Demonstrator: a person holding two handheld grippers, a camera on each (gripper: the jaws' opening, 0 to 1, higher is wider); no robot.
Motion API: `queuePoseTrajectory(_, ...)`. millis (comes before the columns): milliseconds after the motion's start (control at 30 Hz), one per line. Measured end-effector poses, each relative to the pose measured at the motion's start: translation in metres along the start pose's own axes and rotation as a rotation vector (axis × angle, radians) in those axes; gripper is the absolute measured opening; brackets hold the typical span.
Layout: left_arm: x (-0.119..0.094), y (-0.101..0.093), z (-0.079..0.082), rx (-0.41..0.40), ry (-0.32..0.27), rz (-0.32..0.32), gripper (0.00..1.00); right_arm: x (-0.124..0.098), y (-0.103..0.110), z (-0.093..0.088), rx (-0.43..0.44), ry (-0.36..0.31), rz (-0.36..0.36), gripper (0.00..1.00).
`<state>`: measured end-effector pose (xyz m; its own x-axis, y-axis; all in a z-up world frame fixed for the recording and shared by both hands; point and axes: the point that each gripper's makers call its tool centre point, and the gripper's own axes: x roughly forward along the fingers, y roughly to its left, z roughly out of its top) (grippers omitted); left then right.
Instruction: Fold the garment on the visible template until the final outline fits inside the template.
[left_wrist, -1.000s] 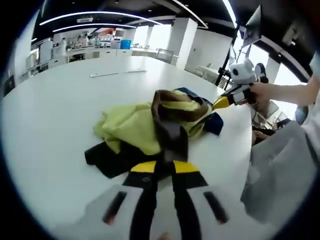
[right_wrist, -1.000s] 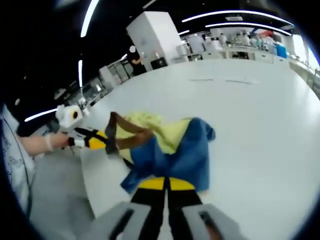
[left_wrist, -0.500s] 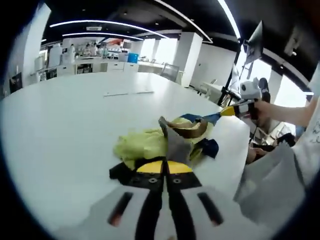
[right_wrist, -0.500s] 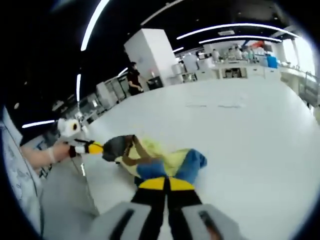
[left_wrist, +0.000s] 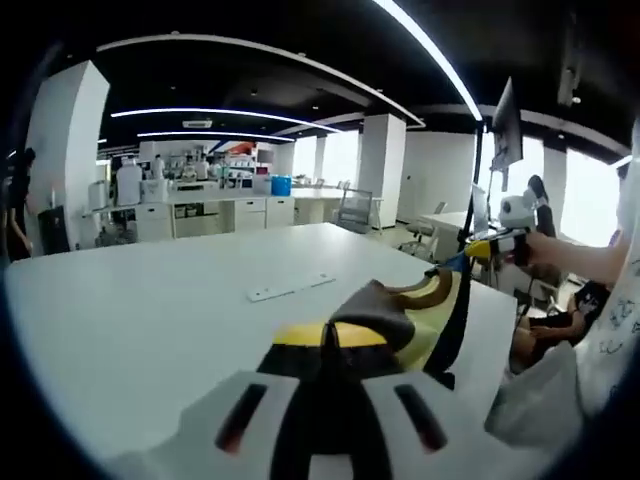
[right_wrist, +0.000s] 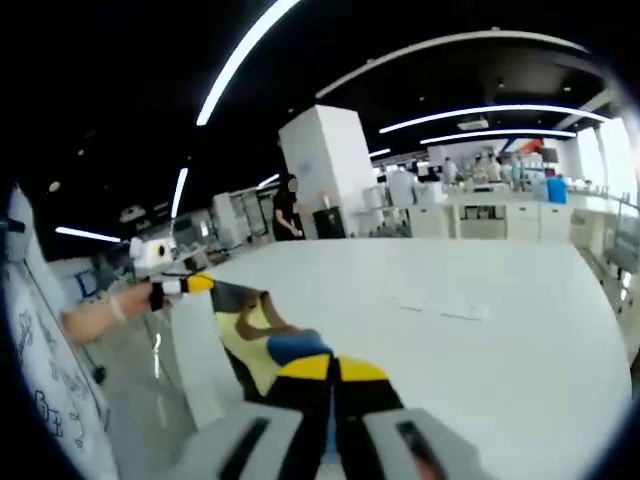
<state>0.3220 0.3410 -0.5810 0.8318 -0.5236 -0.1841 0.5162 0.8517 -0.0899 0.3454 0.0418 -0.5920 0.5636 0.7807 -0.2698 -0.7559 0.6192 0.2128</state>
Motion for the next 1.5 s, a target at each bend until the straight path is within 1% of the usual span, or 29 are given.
queuePoseTrajectory(33,-0.001,0.002,0.010,-0.005,-0.028,-0.001,0.00,0.000,0.003,0.007,-0.001,-0.009,0.011,0.00)
queuePoseTrajectory(67,-0.002,0.003,0.015,-0.004,-0.033,0.002,0.00,0.000,0.007,0.017,-0.007,-0.028,0.025,0.00)
queuePoseTrajectory(100,-0.003,0.007,0.025,0.007,-0.054,0.010,0.00,0.001,0.009,0.023,-0.015,-0.037,0.030,0.00)
queuePoseTrajectory(133,-0.004,0.010,0.029,0.010,-0.065,0.015,0.00,0.002,0.011,0.032,-0.032,-0.048,0.033,0.00)
queuePoseTrajectory(200,-0.002,0.017,0.038,-0.002,-0.088,0.022,0.00,0.004,0.013,0.040,-0.046,-0.057,0.043,0.00)
queuePoseTrajectory(233,-0.001,0.014,0.040,0.001,-0.095,0.023,0.00,0.007,0.012,0.045,-0.051,-0.059,0.043,0.00)
queuePoseTrajectory(300,0.006,0.020,0.044,-0.007,-0.104,0.032,0.00,0.013,0.008,0.051,-0.062,-0.064,0.045,0.00)
queuePoseTrajectory(367,0.019,0.031,0.041,-0.009,-0.096,0.039,0.00,0.021,0.000,0.054,-0.064,-0.066,0.036,0.00)
queuePoseTrajectory(433,0.033,0.038,0.036,-0.011,-0.081,0.046,0.00,0.031,-0.015,0.054,-0.044,-0.059,0.015,0.00)
queuePoseTrajectory(500,0.049,0.044,0.028,-0.031,-0.067,0.055,0.00,0.041,-0.028,0.051,-0.037,-0.047,-0.004,0.00)
queuePoseTrajectory(533,0.058,0.050,0.020,-0.024,-0.038,0.074,0.00,0.046,-0.035,0.048,-0.032,-0.033,-0.016,0.00)
queuePoseTrajectory(567,0.063,0.068,0.014,0.000,-0.017,0.082,0.00,0.051,-0.041,0.044,-0.026,-0.020,-0.027,0.00)
queuePoseTrajectory(600,0.072,0.077,0.004,-0.017,0.008,0.098,0.00,0.058,-0.052,0.040,-0.022,-0.005,-0.037,0.00)
queuePoseTrajectory(633,0.078,0.067,-0.002,-0.023,0.020,0.101,0.00,0.064,-0.057,0.036,-0.013,0.008,-0.040,0.00)
queuePoseTrajectory(667,0.084,0.069,-0.006,-0.029,0.020,0.096,0.00,0.069,-0.061,0.031,0.000,0.022,-0.046,0.00)
queuePoseTrajectory(700,0.093,0.082,-0.013,-0.029,0.031,0.105,0.00,0.078,-0.068,0.026,0.007,0.038,-0.051,0.00)
queuePoseTrajectory(767,0.107,0.095,-0.031,-0.047,0.081,0.131,0.00,0.090,-0.080,0.019,0.012,0.062,-0.057,0.00)
queuePoseTrajectory(800,0.113,0.098,-0.036,-0.030,0.092,0.133,0.00,0.104,-0.095,0.014,0.023,0.078,-0.066,0.00)
queuePoseTrajectory(867,0.126,0.103,-0.049,-0.038,0.119,0.137,0.00,0.118,-0.109,0.003,0.053,0.105,-0.074,0.00)
queuePoseTrajectory(900,0.131,0.099,-0.053,-0.038,0.126,0.137,0.00,0.124,-0.114,0.001,0.061,0.109,-0.078,0.00)
queuePoseTrajectory(1000,0.152,0.121,-0.071,-0.068,0.149,0.156,0.00,0.149,-0.136,-0.014,0.087,0.139,-0.088,0.00)
queuePoseTrajectory(1100,0.166,0.135,-0.086,-0.079,0.168,0.172,0.00,0.171,-0.156,-0.027,0.115,0.157,-0.107,0.00)
queuePoseTrajectory(1133,0.172,0.142,-0.097,-0.087,0.192,0.188,0.00,0.177,-0.161,-0.032,0.125,0.167,-0.110,0.00)
queuePoseTrajectory(1167,0.176,0.143,-0.103,-0.088,0.205,0.194,0.00,0.185,-0.169,-0.040,0.134,0.184,-0.125,0.00)
queuePoseTrajectory(1233,0.186,0.156,-0.119,-0.105,0.231,0.207,0.00,0.198,-0.180,-0.053,0.132,0.213,-0.136,0.00)
queuePoseTrajectory(1367,0.207,0.167,-0.147,-0.114,0.286,0.223,0.00,0.219,-0.192,-0.075,0.129,0.267,-0.147,0.00)
queuePoseTrajectory(1433,0.214,0.168,-0.153,-0.116,0.291,0.221,0.00,0.224,-0.194,-0.088,0.089,0.324,-0.134,0.00)
queuePoseTrajectory(1467,0.218,0.169,-0.159,-0.117,0.308,0.226,0.00,0.231,-0.203,-0.093,0.070,0.342,-0.150,0.00)
queuePoseTrajectory(1500,0.219,0.166,-0.162,-0.121,0.314,0.233,0.00,0.234,-0.205,-0.096,0.072,0.349,-0.146,0.00)
